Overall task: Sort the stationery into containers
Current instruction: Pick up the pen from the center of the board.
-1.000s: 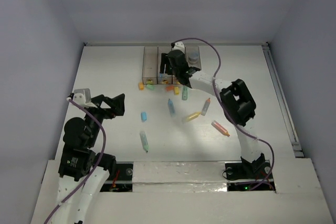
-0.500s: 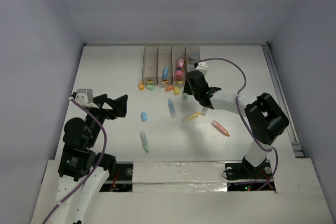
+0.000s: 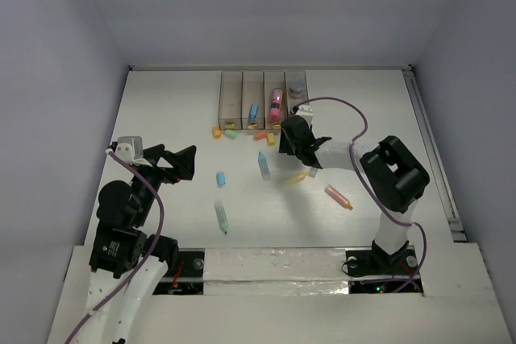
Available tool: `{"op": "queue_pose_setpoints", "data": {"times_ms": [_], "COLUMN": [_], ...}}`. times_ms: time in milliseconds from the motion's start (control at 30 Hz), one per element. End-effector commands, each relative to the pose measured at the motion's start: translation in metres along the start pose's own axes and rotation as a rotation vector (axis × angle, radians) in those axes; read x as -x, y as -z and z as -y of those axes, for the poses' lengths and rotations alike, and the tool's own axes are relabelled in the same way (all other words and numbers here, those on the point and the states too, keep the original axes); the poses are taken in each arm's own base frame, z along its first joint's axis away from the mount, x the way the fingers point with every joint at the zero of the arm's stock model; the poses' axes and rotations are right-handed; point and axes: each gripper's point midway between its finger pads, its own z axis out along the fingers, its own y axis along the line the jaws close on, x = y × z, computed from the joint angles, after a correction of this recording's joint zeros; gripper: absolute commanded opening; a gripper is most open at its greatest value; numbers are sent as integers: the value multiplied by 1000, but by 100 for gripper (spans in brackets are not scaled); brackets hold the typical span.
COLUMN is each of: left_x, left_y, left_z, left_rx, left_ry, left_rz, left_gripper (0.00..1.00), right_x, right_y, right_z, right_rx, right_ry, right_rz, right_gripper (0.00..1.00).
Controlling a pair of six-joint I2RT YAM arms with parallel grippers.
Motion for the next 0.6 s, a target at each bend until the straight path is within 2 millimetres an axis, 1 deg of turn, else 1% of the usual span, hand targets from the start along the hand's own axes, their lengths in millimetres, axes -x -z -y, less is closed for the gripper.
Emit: {"op": "queue_pose_setpoints", "data": {"times_ms": [0, 67, 200, 300, 367, 467, 567], "left_x": [5, 6, 5, 5, 4, 6, 4], "left_y": [-4, -4, -5, -5, -5, -5, -5], "left_z": [6, 6, 5, 5, 5, 5, 5], "left_rx": [-32, -33, -30, -30, -29, -30, -27], "left_ry": [-11, -11, -11, -11, -11, -11, -11], "left_rz": [24, 27, 25, 25, 20, 25, 21], "left_gripper": [99, 99, 99, 99, 99, 99, 99], "right_x": [3, -2, -4, -1, 2, -4, -7], "right_y": [-6, -10, -16, -17, -16, -15, -19], "right_z": [-11, -13, -11, -10, -15, -16, -14], "right_rx": [8, -3, -33, -48, -43, -48, -65], "right_ry": [21, 39, 58, 71, 79, 102, 110], "right_rz": [13, -4, -14, -8, 3, -22, -29], "right_gripper": [56, 57, 56, 56, 55, 55, 50]}}
